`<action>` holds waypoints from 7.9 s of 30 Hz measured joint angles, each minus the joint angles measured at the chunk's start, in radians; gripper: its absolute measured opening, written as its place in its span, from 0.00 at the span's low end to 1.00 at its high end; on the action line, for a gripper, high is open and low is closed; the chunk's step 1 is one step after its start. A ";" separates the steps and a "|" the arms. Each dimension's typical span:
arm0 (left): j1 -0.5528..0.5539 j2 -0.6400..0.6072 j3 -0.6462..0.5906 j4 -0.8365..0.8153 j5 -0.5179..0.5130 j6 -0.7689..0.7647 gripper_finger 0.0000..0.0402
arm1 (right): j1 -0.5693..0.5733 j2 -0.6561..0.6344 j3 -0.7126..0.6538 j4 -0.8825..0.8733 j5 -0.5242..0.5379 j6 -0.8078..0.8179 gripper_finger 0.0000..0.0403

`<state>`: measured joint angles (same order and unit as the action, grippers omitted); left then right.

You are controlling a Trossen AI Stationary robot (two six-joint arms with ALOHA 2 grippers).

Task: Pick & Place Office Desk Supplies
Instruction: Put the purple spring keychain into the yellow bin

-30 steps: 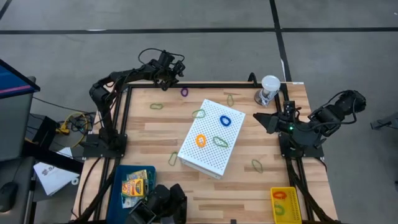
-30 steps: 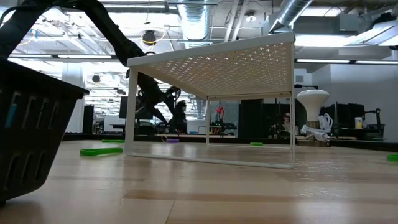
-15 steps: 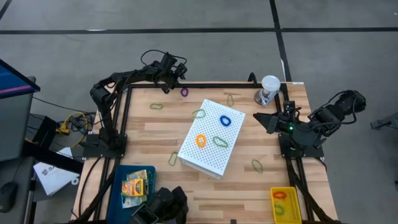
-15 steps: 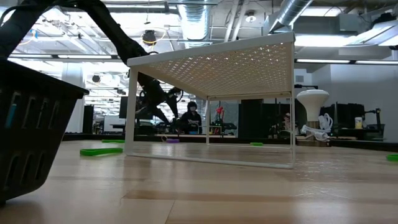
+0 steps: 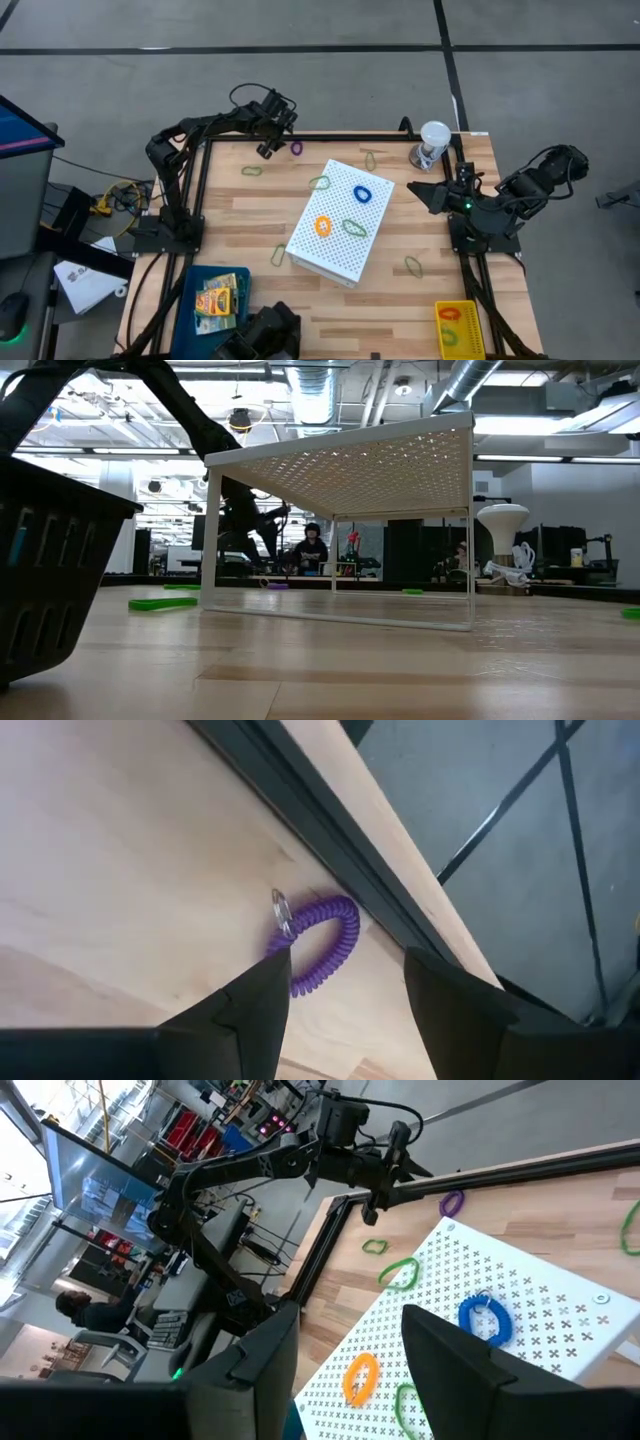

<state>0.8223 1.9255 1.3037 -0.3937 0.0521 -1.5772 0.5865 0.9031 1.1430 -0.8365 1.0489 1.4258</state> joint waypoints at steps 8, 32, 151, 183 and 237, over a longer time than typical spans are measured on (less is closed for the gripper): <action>-0.005 0.004 0.000 -0.037 0.000 -0.049 0.48 | -0.001 0.000 0.000 0.000 0.000 0.002 0.44; -0.011 0.048 -0.001 -0.060 -0.002 -0.091 0.35 | -0.001 0.000 0.000 0.004 0.006 0.008 0.44; -0.100 -0.158 -0.010 -0.113 -0.055 0.225 0.00 | -0.006 0.002 0.000 0.010 0.006 0.047 0.44; -0.616 -0.526 -0.010 -0.345 -0.264 0.588 0.00 | 0.080 0.077 0.000 0.015 0.089 0.146 0.44; -0.937 -0.530 -0.010 0.359 -0.289 0.442 0.00 | 0.014 0.371 0.070 0.717 0.088 -1.355 0.61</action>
<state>-0.1149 1.3956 1.2934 -0.0345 -0.2370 -1.1356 0.6002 1.2740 1.2126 -0.1200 1.1364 0.0705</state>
